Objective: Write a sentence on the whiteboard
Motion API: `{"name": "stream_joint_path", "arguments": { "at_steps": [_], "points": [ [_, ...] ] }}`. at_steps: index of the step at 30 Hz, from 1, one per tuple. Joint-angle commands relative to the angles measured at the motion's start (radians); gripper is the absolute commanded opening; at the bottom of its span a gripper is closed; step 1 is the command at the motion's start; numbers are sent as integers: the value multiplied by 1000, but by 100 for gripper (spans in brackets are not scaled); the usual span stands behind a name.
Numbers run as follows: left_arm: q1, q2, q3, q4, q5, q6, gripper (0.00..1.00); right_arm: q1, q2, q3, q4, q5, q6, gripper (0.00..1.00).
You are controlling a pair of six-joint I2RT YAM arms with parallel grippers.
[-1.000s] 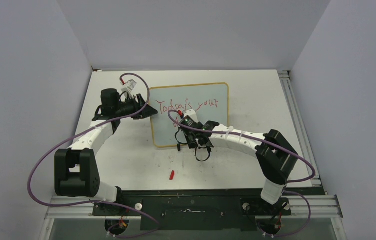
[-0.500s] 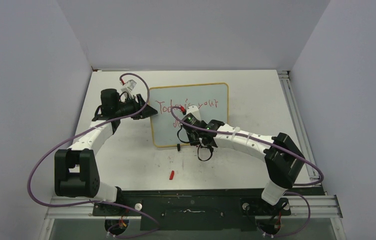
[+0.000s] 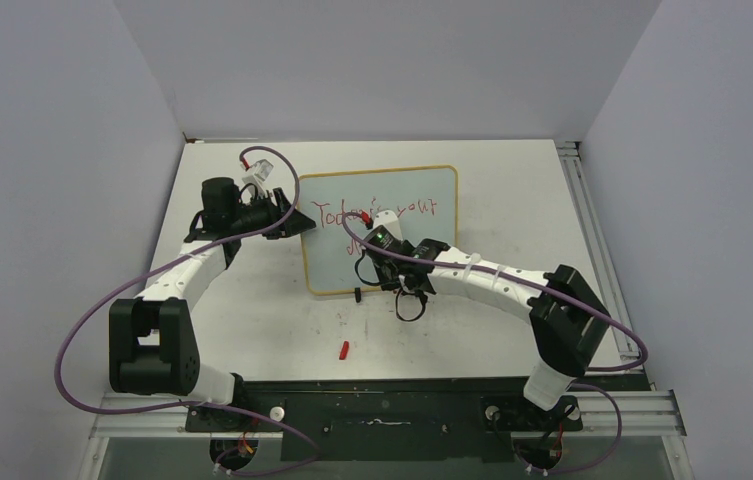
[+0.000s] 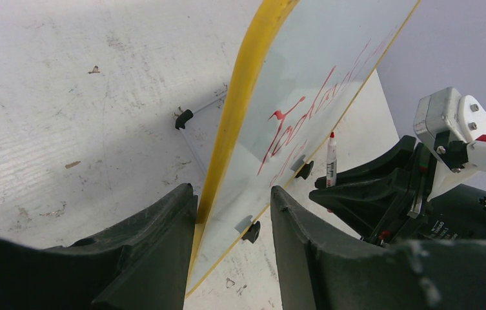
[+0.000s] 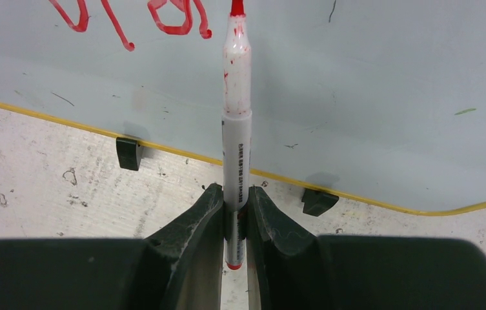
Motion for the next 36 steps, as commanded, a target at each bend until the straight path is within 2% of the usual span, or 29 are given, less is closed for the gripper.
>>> {"name": "stream_joint_path", "arguments": {
  "at_steps": [1, 36],
  "points": [
    [-8, -35, 7, 39, 41, -2, 44, -11, 17, 44, 25, 4, -16, 5],
    [-8, -44, 9, 35, 44, 2, 44, -24, 60, 32, 5, -28, -7, 5]
  ]
}}
